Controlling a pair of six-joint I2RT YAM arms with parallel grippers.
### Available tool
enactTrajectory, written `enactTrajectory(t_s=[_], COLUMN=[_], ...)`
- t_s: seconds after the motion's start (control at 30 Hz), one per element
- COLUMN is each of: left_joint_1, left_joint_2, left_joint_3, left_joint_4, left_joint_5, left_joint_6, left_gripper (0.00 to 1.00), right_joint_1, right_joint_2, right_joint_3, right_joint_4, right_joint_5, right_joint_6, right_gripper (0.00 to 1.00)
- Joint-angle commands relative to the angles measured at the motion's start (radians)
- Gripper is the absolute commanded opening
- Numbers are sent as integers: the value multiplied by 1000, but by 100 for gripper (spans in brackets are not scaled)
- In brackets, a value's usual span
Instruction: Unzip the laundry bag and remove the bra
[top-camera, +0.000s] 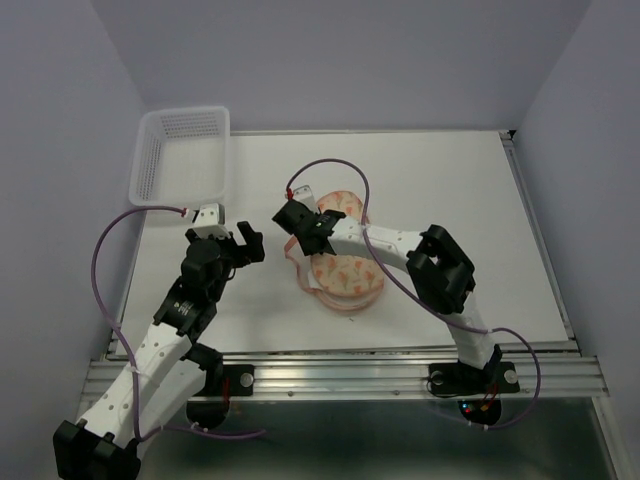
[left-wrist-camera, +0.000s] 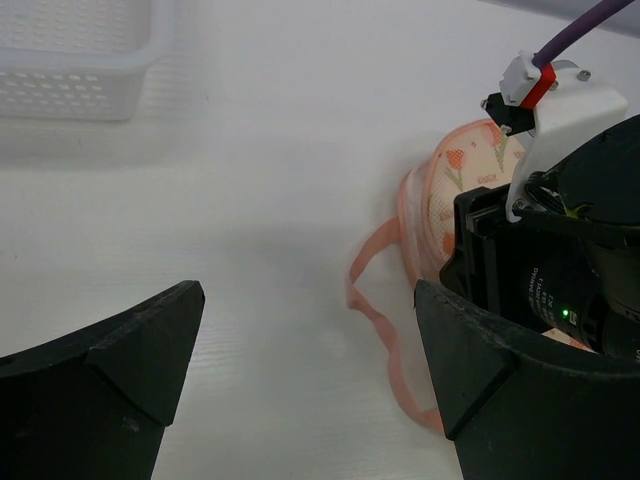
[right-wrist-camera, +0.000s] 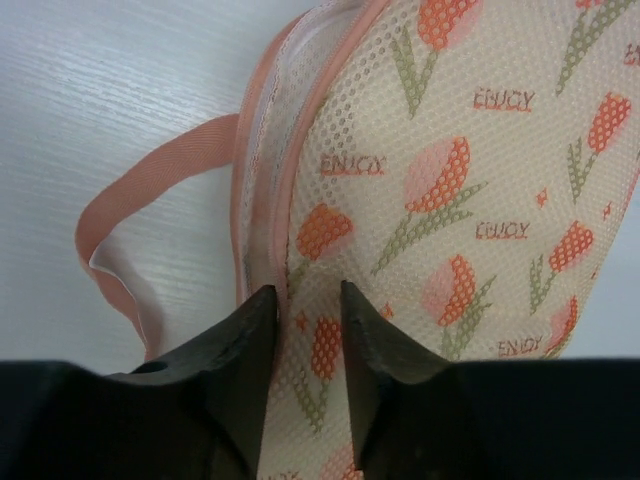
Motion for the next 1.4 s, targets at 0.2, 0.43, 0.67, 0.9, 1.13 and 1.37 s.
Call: enactTrajectory(t_s=[0.2,0.43,0.67,0.9,1.13,1.37], left_joint_1=[5,5,3,3,3,3], left_joint_2=[-11,-14,-14,-14,0,21], left_joint_3=[-6,-5,-8,-8,-8,-11], left_joint_4=[64,66,74,74,83,104], left_joint_5=[7,12,18,27,47,96], left_joint_6=[17,22,22,22,25,36], left_gripper=[99,99,99,99,99,99], right_joint_1=[5,5,-21,-110,-229,-311], right_joint_2=[-34,-97,-208,-381,-544,-636], right_joint_3=[50,84,41,-152,-386,-573], right_joint_4=[-9,-10,-10,14,71,137], right_joint_5=[55,30,79,95,49,32], right_joint_6=[12,-2,-8,9,31,72], right_gripper=[6,1,1,1,1,1])
